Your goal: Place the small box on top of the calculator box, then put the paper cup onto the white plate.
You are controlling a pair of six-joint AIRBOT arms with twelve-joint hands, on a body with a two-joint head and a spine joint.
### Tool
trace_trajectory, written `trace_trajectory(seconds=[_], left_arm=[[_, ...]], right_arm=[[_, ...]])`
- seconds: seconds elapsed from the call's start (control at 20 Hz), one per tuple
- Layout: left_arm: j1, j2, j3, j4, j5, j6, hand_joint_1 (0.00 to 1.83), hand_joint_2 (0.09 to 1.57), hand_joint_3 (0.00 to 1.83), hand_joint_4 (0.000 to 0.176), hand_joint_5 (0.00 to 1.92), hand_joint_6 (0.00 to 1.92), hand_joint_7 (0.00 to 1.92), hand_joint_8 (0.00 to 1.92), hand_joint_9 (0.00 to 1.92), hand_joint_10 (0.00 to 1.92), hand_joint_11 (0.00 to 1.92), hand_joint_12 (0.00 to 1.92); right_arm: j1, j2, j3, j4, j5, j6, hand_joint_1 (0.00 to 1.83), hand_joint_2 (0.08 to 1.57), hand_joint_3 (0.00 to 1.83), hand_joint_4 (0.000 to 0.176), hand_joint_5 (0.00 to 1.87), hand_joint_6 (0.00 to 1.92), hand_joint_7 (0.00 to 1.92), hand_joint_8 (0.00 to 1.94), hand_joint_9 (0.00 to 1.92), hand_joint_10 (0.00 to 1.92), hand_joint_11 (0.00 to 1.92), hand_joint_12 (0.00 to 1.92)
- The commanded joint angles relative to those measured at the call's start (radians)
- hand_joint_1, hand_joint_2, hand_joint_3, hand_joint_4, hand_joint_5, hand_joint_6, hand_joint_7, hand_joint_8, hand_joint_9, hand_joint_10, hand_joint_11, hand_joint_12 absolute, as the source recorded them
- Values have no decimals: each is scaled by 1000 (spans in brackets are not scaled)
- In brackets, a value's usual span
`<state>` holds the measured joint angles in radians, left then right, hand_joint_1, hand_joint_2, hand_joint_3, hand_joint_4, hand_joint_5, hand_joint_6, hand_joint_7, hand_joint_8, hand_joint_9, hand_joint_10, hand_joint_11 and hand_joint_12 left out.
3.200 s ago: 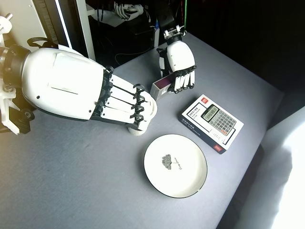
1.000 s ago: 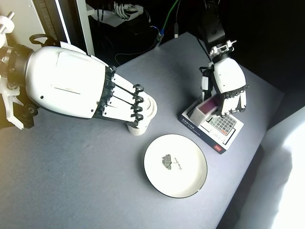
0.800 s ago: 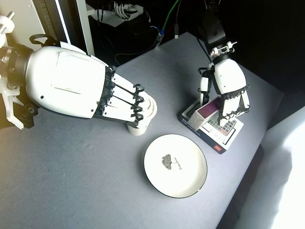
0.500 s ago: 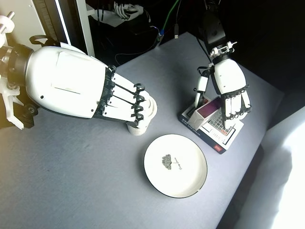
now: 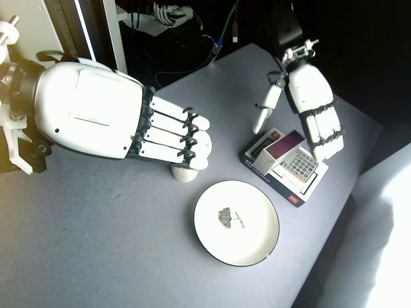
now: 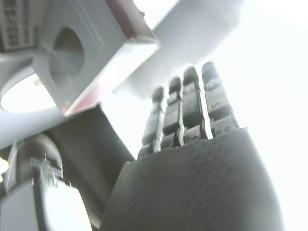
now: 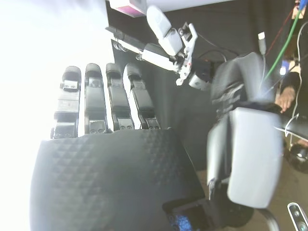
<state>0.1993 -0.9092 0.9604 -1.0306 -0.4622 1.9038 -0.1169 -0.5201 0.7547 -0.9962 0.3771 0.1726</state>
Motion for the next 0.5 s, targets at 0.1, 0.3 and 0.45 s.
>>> trace_trajectory(seconds=[0.1,0.3,0.45], left_arm=[[16,70,-49,136,-40,-100,89,922,3,0,19,7,27,10,22,8,0,0],[109,150,-141,304,-40,-292,47,936,5,0,17,6,15,4,13,4,0,0],[201,210,-199,493,-54,-479,119,927,0,0,18,7,26,10,18,7,0,0]], right_arm=[[9,-4,4,41,82,5,975,786,3,0,0,0,0,0,0,0,0,0],[10,-14,13,44,105,5,1093,754,0,0,0,0,0,0,0,0,0,0],[-12,-69,52,47,93,4,1065,780,5,0,0,0,0,0,0,0,0,0]])
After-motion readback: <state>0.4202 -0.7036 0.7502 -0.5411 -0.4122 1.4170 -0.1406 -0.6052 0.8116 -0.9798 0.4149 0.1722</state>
